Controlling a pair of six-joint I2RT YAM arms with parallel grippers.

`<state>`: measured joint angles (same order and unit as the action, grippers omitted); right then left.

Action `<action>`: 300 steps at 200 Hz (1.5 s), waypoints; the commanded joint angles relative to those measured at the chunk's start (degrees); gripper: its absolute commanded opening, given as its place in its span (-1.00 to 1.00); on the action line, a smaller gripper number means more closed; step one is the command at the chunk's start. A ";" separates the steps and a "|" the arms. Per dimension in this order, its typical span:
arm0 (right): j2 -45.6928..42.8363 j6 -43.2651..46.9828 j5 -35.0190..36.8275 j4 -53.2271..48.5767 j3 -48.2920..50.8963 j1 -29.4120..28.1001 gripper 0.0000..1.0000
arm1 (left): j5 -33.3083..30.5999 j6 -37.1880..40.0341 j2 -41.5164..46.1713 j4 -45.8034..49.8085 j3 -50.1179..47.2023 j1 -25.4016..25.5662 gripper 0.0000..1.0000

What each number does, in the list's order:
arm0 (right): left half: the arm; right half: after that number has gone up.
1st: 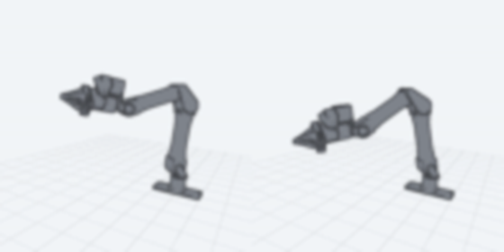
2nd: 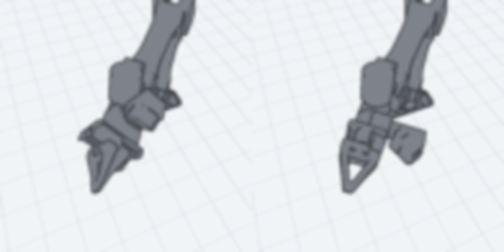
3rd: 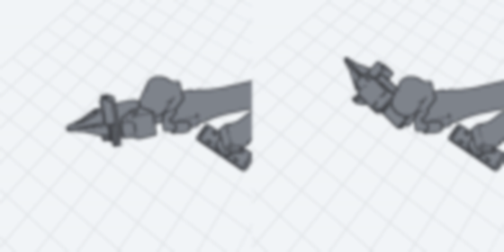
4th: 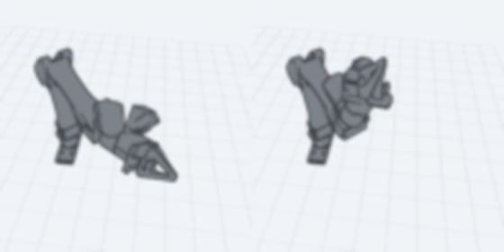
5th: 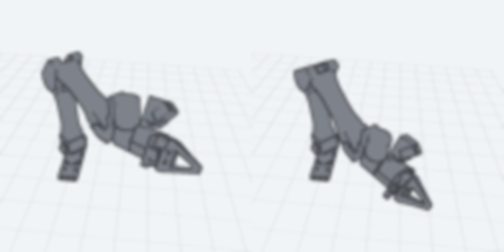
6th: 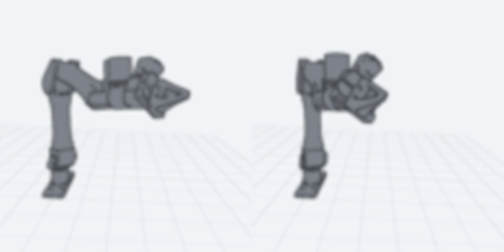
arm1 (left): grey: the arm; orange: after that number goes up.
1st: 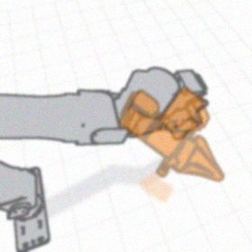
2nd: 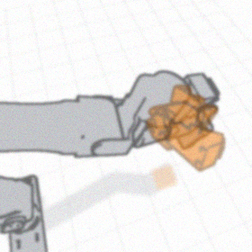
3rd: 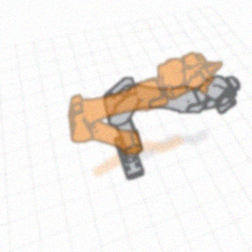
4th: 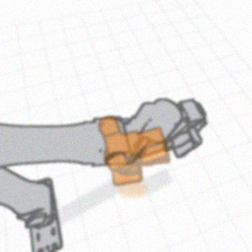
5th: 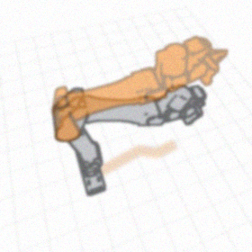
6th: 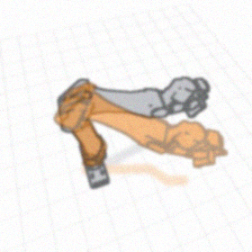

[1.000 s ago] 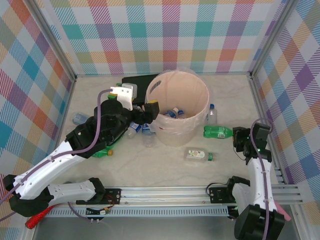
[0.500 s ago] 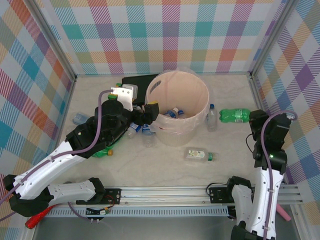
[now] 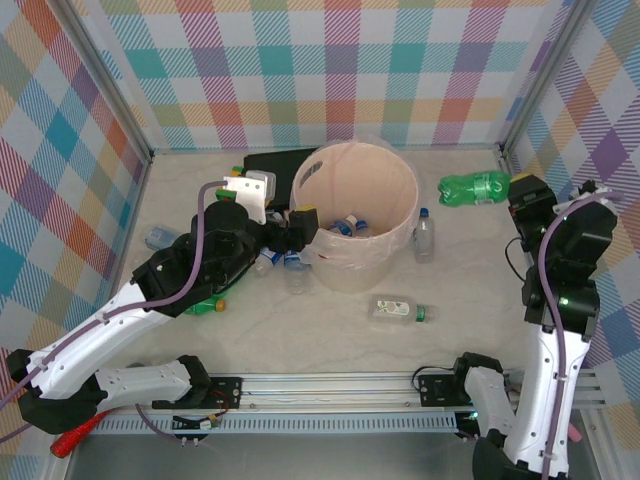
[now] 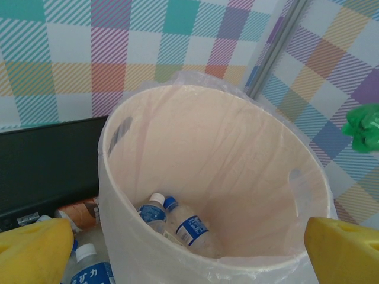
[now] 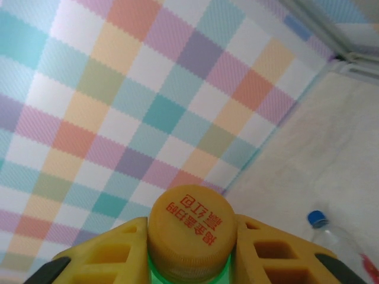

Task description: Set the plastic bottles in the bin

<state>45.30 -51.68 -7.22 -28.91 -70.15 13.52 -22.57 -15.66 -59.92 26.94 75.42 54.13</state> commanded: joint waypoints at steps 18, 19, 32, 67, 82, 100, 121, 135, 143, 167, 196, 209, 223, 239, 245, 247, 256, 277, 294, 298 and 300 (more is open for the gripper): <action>5.09 7.33 -0.38 4.02 -5.94 -11.36 -0.40 | 1.54 -1.38 1.03 1.48 -0.80 -0.03 0.99; 5.25 7.62 -0.27 4.03 -5.99 -11.56 -0.40 | 1.55 -1.43 1.03 1.46 -0.80 -0.01 0.99; 7.84 10.70 0.90 3.77 -7.86 -16.59 -0.40 | 1.74 -1.61 1.03 1.65 -0.80 0.00 0.99; 14.45 21.72 7.35 3.77 -12.25 -30.48 -0.41 | 1.91 -1.93 1.16 2.50 -0.29 -0.03 0.99; 17.20 28.46 11.45 4.56 -13.70 -36.30 -0.41 | 1.83 -2.07 1.38 2.76 -0.36 0.01 0.99; 21.11 36.17 16.90 3.96 -15.93 -42.33 -0.41 | 2.08 -2.05 1.62 2.98 -0.34 0.01 0.99; 24.90 45.50 26.35 4.26 -17.30 -48.87 -0.42 | 2.32 -1.83 1.78 2.97 -0.49 0.01 0.99; 27.01 50.46 31.05 5.54 -17.20 -52.10 -0.41 | 2.09 -1.84 1.84 3.21 -0.45 0.01 0.99; 28.03 51.81 32.21 5.69 -17.13 -53.03 -0.41 | 1.95 -1.75 1.83 3.30 -0.49 0.01 0.99; 30.35 54.38 35.18 6.42 -16.43 -54.56 -0.38 | 1.79 -1.70 2.02 3.47 -0.45 0.02 0.99; 30.90 56.32 36.35 8.28 -14.84 -55.17 -0.38 | 1.60 -1.64 2.43 3.66 -0.68 0.01 0.99; 31.16 56.20 36.25 7.86 -14.87 -55.18 -0.20 | 1.53 -1.65 2.43 3.74 -0.78 0.01 0.99; 31.08 55.74 36.02 7.57 -14.96 -55.14 0.01 | 1.51 -1.58 2.47 3.67 -0.79 0.01 0.99; 30.91 55.02 35.81 6.87 -15.11 -55.18 0.19 | 1.62 -1.65 2.39 3.62 -0.74 0.01 0.99; 30.77 54.78 35.70 6.70 -15.17 -55.18 0.30 | 1.73 -1.63 2.31 3.67 -0.74 0.01 0.99; 30.74 54.74 35.70 6.61 -15.21 -55.22 0.32 | 1.71 -1.65 2.30 3.70 -0.72 0.01 0.99; 30.43 54.43 35.61 6.19 -15.31 -55.18 0.40 | 1.75 -1.62 2.32 3.76 -0.64 0.01 0.99; 29.53 52.93 35.33 5.15 -15.62 -55.18 0.68 | 1.67 -1.63 2.37 3.82 -0.73 0.01 0.99; 28.65 51.43 35.24 3.66 -16.13 -55.18 0.87 | 1.75 -1.57 2.35 3.95 -0.80 0.03 0.99; 28.52 51.18 35.34 3.32 -16.26 -55.18 0.93 | 1.74 -1.63 2.28 3.92 -0.80 0.01 0.99; 28.39 50.98 35.35 3.17 -16.31 -55.18 0.95 | 1.80 -1.67 2.33 3.91 -0.80 0.01 0.99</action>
<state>76.36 1.63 27.64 -24.51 -85.12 -41.34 -21.02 -17.15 -58.63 30.11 75.22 54.13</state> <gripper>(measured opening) 0.923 0.995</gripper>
